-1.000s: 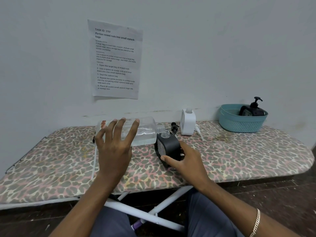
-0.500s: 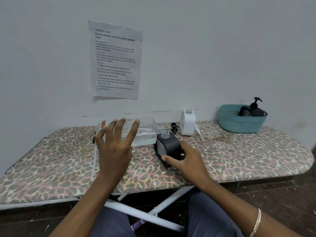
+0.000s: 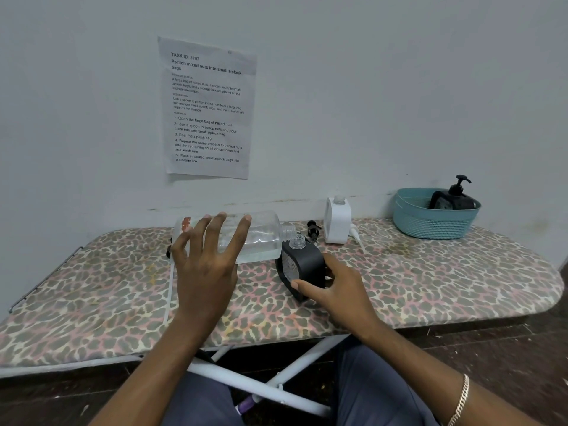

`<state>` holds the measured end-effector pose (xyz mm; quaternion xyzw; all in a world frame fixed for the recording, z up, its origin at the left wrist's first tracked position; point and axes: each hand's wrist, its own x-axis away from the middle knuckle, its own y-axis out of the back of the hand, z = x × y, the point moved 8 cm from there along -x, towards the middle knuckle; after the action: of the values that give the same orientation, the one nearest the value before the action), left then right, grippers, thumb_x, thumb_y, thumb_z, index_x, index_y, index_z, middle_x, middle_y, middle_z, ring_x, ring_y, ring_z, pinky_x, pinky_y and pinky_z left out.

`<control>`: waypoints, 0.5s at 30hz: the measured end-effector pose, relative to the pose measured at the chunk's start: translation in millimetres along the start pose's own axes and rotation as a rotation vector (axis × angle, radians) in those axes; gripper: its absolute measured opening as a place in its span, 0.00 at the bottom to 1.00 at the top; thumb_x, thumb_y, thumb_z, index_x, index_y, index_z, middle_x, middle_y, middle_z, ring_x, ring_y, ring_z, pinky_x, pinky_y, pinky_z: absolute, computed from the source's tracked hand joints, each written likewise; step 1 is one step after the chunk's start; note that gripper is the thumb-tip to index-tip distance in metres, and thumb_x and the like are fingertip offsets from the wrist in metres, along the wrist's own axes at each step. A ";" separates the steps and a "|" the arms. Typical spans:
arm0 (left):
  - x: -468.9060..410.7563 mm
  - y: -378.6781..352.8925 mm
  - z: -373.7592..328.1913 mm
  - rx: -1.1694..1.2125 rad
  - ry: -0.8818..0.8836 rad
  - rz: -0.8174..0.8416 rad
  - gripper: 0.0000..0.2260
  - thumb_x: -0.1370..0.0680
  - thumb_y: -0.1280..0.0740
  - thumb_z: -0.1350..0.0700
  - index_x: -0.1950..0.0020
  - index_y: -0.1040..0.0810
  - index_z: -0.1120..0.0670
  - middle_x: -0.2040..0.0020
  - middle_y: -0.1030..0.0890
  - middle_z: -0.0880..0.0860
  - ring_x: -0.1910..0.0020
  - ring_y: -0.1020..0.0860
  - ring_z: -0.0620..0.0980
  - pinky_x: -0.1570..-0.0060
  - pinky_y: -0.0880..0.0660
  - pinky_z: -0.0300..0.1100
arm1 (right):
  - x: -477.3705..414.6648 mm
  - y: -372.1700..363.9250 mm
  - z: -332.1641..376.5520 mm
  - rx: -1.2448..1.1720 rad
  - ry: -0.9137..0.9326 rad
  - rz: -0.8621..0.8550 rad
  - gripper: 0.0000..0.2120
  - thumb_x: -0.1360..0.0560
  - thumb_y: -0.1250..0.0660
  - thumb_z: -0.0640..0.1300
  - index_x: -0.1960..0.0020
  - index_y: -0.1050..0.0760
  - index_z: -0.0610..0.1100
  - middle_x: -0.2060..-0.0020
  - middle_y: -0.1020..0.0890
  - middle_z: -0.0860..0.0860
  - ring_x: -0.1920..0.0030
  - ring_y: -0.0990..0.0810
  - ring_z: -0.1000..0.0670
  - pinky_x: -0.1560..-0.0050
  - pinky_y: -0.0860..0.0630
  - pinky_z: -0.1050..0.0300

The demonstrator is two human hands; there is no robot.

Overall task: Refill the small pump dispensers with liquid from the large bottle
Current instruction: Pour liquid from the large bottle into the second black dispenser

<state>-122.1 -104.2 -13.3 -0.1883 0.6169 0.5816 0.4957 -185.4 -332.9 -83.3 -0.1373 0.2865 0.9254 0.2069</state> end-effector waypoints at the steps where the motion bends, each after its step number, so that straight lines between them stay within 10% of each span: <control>1: 0.4 0.0 0.3 0.000 0.000 -0.001 0.41 0.33 0.28 0.71 0.21 0.27 0.48 0.29 0.23 0.60 0.29 0.26 0.64 0.33 0.36 0.62 | -0.1 -0.1 0.3 -0.003 0.002 -0.003 0.24 0.30 0.21 0.60 0.37 0.20 0.55 0.48 0.14 0.63 0.45 0.18 0.60 0.43 0.21 0.59; 15: 0.8 0.1 0.1 -0.008 -0.003 -0.002 0.42 0.33 0.28 0.71 0.21 0.27 0.48 0.29 0.23 0.60 0.29 0.25 0.64 0.33 0.36 0.62 | -0.2 -0.5 -0.2 -0.012 0.006 -0.005 0.24 0.30 0.21 0.60 0.37 0.20 0.54 0.49 0.14 0.62 0.45 0.17 0.59 0.42 0.20 0.54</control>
<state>-122.4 -103.8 -14.0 -0.1901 0.6136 0.5839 0.4964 -185.0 -332.7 -83.6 -0.1420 0.2812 0.9262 0.2073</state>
